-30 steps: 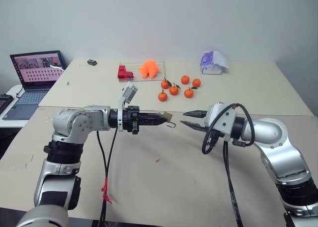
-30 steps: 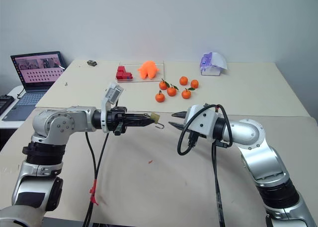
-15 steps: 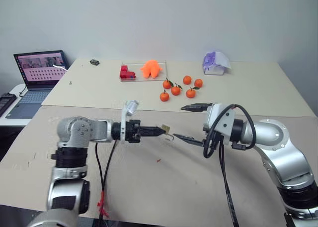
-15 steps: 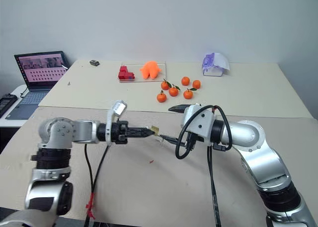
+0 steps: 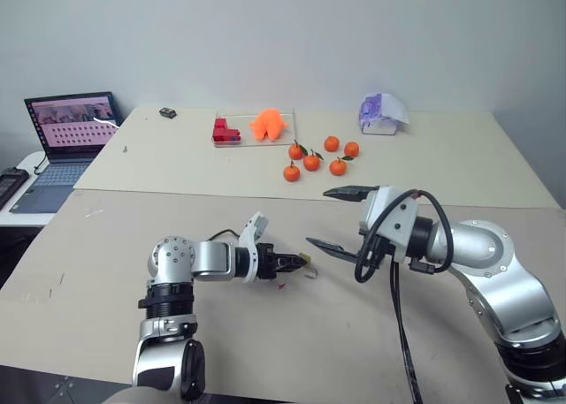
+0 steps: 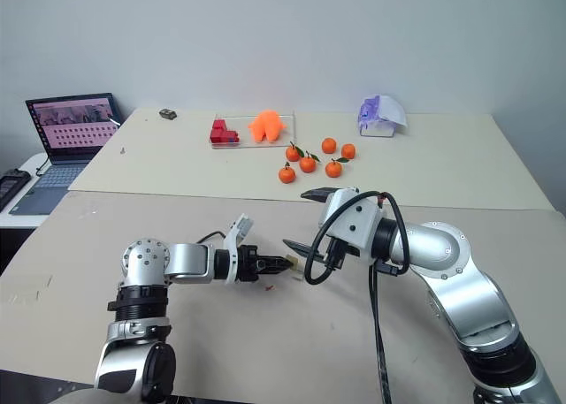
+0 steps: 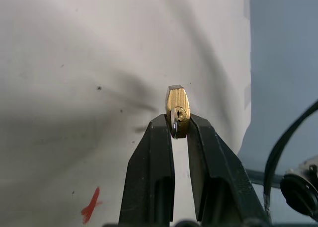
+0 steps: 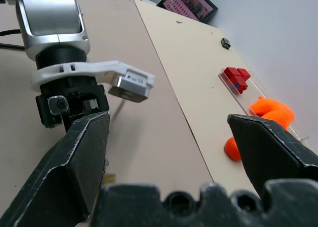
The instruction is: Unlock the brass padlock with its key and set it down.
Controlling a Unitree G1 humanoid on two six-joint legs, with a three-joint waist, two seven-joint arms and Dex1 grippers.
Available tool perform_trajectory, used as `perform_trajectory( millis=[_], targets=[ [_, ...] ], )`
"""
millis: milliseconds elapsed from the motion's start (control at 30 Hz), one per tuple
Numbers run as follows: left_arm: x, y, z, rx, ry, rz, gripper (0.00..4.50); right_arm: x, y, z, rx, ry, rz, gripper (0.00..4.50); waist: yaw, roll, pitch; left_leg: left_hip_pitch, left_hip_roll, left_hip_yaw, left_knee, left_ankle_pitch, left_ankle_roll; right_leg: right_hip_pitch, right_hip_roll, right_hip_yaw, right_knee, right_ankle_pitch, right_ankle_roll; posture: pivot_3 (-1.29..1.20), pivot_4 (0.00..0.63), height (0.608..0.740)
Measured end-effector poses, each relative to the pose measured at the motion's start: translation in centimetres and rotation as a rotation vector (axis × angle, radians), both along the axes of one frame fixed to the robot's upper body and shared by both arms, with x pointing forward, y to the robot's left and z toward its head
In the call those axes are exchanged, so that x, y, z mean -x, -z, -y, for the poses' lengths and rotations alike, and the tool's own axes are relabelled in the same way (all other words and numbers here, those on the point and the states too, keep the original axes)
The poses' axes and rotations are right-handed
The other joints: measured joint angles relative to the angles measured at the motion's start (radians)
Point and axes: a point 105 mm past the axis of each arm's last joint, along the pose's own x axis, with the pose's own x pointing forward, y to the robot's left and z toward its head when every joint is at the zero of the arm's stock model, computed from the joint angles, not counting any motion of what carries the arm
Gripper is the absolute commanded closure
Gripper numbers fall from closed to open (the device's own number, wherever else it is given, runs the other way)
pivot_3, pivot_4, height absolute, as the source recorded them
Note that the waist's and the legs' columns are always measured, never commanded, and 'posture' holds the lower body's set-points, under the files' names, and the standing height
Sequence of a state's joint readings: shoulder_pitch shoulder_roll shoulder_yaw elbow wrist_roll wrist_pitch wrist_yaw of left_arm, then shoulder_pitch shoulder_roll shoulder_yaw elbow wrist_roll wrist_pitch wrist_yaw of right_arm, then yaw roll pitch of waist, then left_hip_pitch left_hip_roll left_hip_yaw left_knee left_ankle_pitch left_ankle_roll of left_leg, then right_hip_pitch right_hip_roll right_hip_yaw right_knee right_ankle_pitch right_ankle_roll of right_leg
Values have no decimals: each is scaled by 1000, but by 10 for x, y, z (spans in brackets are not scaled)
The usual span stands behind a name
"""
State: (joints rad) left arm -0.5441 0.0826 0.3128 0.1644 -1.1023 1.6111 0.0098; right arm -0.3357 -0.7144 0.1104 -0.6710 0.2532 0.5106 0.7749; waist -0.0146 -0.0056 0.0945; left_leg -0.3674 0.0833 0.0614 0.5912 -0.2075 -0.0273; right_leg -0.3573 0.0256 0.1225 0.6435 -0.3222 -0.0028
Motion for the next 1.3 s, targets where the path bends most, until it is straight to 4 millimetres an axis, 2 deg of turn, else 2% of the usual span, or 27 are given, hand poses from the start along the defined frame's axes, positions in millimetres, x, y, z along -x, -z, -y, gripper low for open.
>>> perform_trajectory(
  millis=[200, 267, 300, 333, 367, 500, 600, 800, 867, 933, 1000, 1033, 1067, 1100, 1167, 1200, 1300],
  targets=[
    [0, 6, -2, -30, -40, -25, 4500, 0, -1, 0, -1, 8, 12, 51, 0, 0, 0, 0, 0, -1, 0, 6, -10, 1, 0, 0, -2, 0, 0, 0, 150, 689],
    [-2, 9, -7, -45, -72, -37, 3502, 0, -1, 0, 2, 11, 13, 0, 0, 0, 0, 0, -1, -1, -1, 6, -10, 1, 0, 0, -2, 0, 1, 0, 150, 689],
    [-3, 10, -12, -53, -95, -43, 3372, -1, 0, 0, 6, 13, 15, 0, 0, 0, 0, 0, -1, -1, -1, 6, -10, 1, 0, 0, -2, 0, 1, 0, 150, 689],
    [-4, 11, -15, -59, -110, -47, 2836, -1, 0, 0, 8, 12, 14, 0, 1, 0, 0, 0, -1, -1, -1, 6, -11, 1, 0, 0, -2, 0, 1, 0, 150, 689],
    [-4, 12, -16, -62, -120, -49, 2578, -1, 1, -1, 9, 11, 12, 0, 1, 0, 0, 0, -1, -2, -1, 6, -11, 1, 0, 0, -2, 0, 1, 0, 150, 689],
    [-3, 9, -18, -40, -124, -45, 1048, -2, 4, -2, 19, 6, 6, 0, 0, 0, 0, 0, -1, -2, -1, 6, -11, 2, 0, 0, -2, -1, 1, 0, 150, 689],
    [-4, 3, -29, -45, -135, -16, 106, -4, 6, -2, 22, 11, 3, 0, -4, 0, 0, 1, -1, -3, -2, 7, -12, 2, 1, 0, -2, -1, 1, 0, 150, 689],
    [-12, -3, -89, -194, -229, 21, 48, -6, 8, -1, 24, 8, -5, 0, -29, -1, 0, 13, -2, -6, -10, 6, -11, 5, 3, 2, 0, -1, 1, 0, 150, 689],
    [-14, -4, -96, -216, -233, 28, 48, -7, 9, -1, 25, 3, -10, 0, -29, -1, 1, 14, -3, -6, -13, 7, -12, 4, 2, 2, 0, -1, 1, 0, 150, 689],
    [-26, -13, -115, -389, -212, 180, 48, -9, 7, -5, 14, -18, -12, 0, -36, -7, 4, 15, -3, -9, -18, 9, -17, 2, 4, 3, 1, -1, 1, 0, 150, 689],
    [-46, -29, -149, -597, -227, 433, 48, -8, 6, -4, -8, -36, -51, 0, -43, -6, 5, 15, -3, -13, -21, 12, -22, 1, 6, 3, 0, -1, 0, 0, 150, 689],
    [-55, -48, -152, -640, -170, 639, 48, -8, 10, -1, -21, -40, -108, 0, -38, -5, 4, 15, -3, -13, -22, 12, -22, 2, 5, 2, -2, -1, -1, 0, 150, 689],
    [-57, -58, -145, -631, -118, 750, 48, -9, 12, 2, -25, -38, -141, 0, -31, -4, 4, 15, -4, -12, -21, 12, -22, 1, 3, 1, -2, -2, -2, 0, 150, 689],
    [-56, -68, -128, -595, -7, 915, 48, -9, 16, 7, -29, -43, -196, 0, -18, -2, 3, 14, -6, -9, -19, 11, -21, 1, -1, 1, -3, -2, -4, 0, 150, 689],
    [-47, -71, -110, -551, 151, 1076, 48, -9, 21, 15, -25, -44, -271, 0, 1, -2, 4, 12, -8, -3, -17, 7, -14, 1, -5, 3, -3, -1, -9, 0, 150, 689],
    [-43, -70, -106, -535, 201, 1121, 48, -9, 23, 19, -23, -40, -295, 0, 4, -1, 4, 10, -9, -3, -17, 6, -12, 1, -6, 3, -5, -1, -9, 0, 150, 689],
    [-41, -66, -110, -527, 295, 1190, 48, -8, 24, 24, -57, -34, -355, 0, 3, -2, 4, 1, -8, -5, -14, 3, -8, 0, -5, 1, -5, -1, -8, 0, 150, 689]
  ],
)
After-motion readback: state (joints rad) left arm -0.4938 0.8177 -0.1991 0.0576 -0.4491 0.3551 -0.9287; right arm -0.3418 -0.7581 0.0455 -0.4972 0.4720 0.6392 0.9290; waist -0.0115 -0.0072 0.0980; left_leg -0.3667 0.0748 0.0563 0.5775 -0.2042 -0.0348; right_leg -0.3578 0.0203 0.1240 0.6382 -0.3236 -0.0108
